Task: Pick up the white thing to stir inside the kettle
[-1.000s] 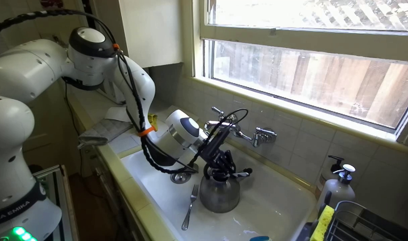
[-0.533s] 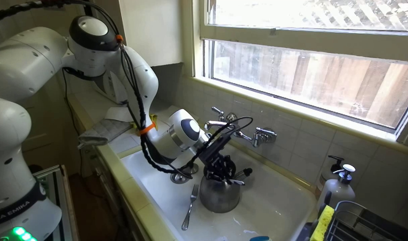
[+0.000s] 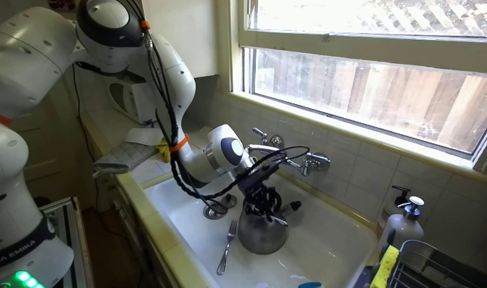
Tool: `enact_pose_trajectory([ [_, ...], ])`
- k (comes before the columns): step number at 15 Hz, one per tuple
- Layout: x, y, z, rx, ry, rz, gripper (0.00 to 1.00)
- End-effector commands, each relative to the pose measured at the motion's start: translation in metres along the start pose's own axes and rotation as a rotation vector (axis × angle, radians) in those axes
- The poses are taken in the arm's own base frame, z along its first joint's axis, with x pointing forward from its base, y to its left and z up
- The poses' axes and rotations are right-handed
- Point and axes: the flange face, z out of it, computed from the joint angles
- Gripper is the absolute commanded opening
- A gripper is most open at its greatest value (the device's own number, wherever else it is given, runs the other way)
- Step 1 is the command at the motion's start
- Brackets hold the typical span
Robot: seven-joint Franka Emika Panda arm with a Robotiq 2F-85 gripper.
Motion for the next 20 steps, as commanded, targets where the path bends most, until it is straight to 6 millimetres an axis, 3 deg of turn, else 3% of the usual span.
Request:
enact_pose_trajectory([
  [1, -0.0035, 0.0101, -0.0067, 0.035, 0.005, 0.02, 0.03],
  [20, -0.0068, 0.0193, 0.0018, 0.148, 0.024, 0.038, 0.03],
])
